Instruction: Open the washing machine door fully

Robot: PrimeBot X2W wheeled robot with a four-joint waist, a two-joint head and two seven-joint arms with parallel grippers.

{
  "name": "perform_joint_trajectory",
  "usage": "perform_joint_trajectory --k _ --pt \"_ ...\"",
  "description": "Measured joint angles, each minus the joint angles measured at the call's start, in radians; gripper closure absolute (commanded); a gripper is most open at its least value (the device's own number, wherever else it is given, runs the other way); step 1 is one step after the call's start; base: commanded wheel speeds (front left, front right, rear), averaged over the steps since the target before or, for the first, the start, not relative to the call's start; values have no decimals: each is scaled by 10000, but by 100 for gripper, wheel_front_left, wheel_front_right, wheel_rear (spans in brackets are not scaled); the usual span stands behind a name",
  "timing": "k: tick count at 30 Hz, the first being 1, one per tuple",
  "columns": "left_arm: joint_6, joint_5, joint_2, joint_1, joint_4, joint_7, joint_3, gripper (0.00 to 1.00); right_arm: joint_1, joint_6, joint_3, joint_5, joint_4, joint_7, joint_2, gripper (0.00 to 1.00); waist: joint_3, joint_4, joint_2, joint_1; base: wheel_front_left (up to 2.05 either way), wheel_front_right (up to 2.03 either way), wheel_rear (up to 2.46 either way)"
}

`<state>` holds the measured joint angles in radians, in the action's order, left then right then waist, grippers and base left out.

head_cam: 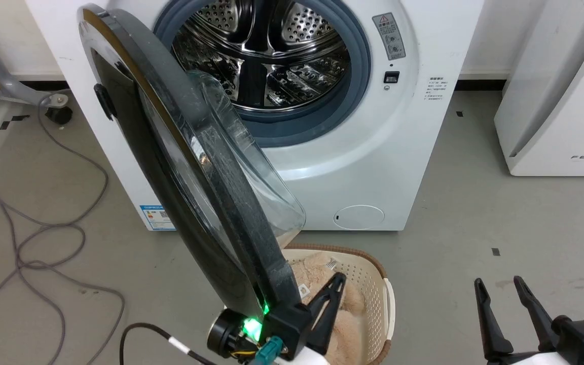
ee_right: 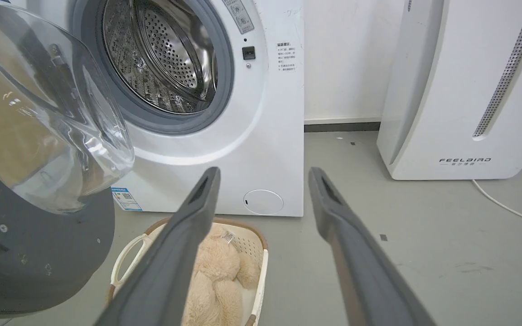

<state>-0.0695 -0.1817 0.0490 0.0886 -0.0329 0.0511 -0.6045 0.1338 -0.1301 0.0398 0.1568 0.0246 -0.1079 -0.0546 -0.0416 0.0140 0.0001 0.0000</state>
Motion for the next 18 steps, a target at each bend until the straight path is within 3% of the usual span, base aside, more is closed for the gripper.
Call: perform_joint_trajectory --k 5,10,18 --pt "-339 -102 -2 165 -337 88 33 100 2 0 61 0 -67 -10 0 0 18 47 0 0 0 0 0" --pt "-405 -150 0 141 -341 98 12 100 2 0 180 -2 -98 -12 0 0 55 207 0 0 0 0 0" --pt "-913 -332 111 -522 299 -59 146 100 7 0 297 -75 -100 -8 0 0 163 569 0 0 0 0 0"
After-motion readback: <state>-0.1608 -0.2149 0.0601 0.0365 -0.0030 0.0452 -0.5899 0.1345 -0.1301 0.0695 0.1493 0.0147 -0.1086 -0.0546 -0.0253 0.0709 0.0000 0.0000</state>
